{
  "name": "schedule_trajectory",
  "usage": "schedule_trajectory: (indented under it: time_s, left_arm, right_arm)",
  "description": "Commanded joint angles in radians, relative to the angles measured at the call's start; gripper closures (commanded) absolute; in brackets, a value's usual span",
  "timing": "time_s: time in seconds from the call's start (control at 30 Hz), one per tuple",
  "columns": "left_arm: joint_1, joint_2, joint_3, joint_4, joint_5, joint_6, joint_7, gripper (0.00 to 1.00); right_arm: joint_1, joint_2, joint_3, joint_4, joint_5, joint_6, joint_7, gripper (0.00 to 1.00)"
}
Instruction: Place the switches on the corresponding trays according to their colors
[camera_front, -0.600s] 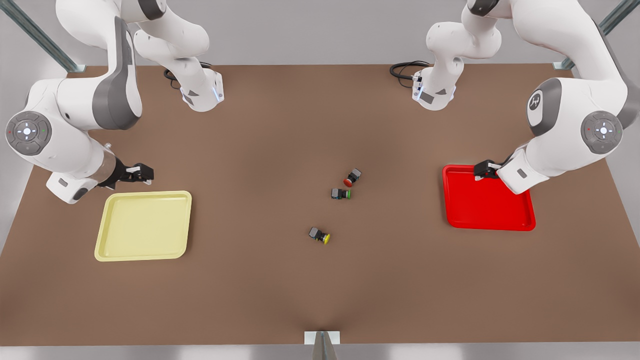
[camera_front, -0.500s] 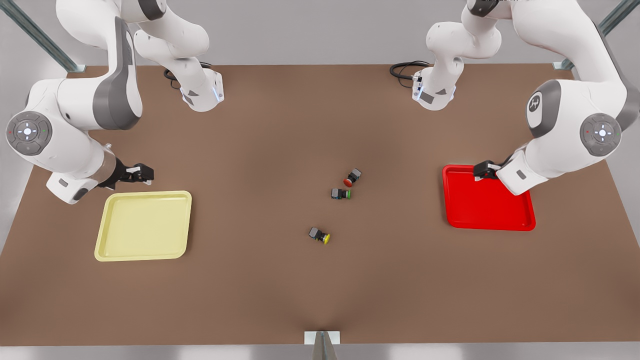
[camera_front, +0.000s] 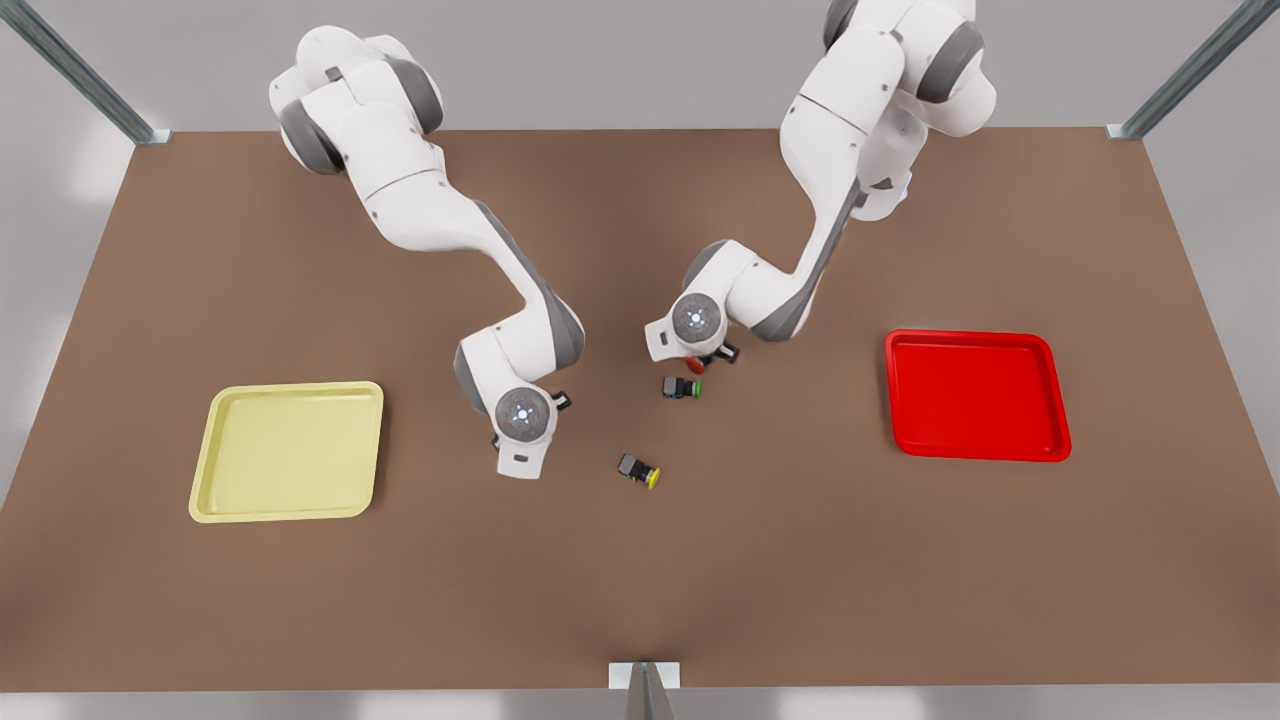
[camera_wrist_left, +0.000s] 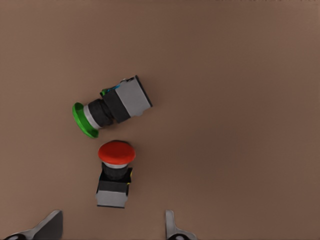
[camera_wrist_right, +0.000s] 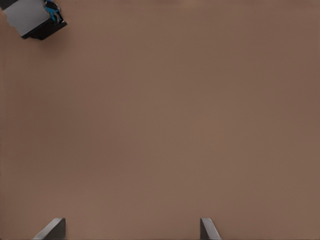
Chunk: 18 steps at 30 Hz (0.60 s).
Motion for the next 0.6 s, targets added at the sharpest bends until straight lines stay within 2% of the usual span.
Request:
schedule_trajectory:
  time_s: [0.0, 0.07, 0.23, 0.4, 0.57]
  left_arm:
    - [-0.006, -0.011, -0.001, -0.052, -0.010, 0.316, -0.208, 0.00]
    - [-0.008, -0.028, -0.003, -0.104, -0.013, 0.379, -0.198, 0.00]
    - [-0.046, -0.046, -0.006, -0.216, -0.013, 0.435, -0.065, 0.00]
    - [-0.045, -0.043, -0.006, -0.227, -0.013, 0.421, 0.052, 0.00]
    - [-0.040, -0.043, -0.003, -0.240, -0.014, 0.406, 0.119, 0.00]
  right_arm:
    - [0.014, 0.041, 0.000, 0.019, 0.047, 0.250, -0.148, 0.00]
    - [0.059, 0.086, 0.000, 0.021, 0.045, 0.352, -0.291, 0.00]
    - [0.091, 0.124, 0.000, 0.061, 0.039, 0.428, -0.732, 0.00]
    - [0.128, 0.163, -0.005, 0.088, 0.038, 0.629, -0.779, 0.00]
    - [0.155, 0.206, 0.001, 0.088, 0.045, 0.674, -0.757, 0.00]
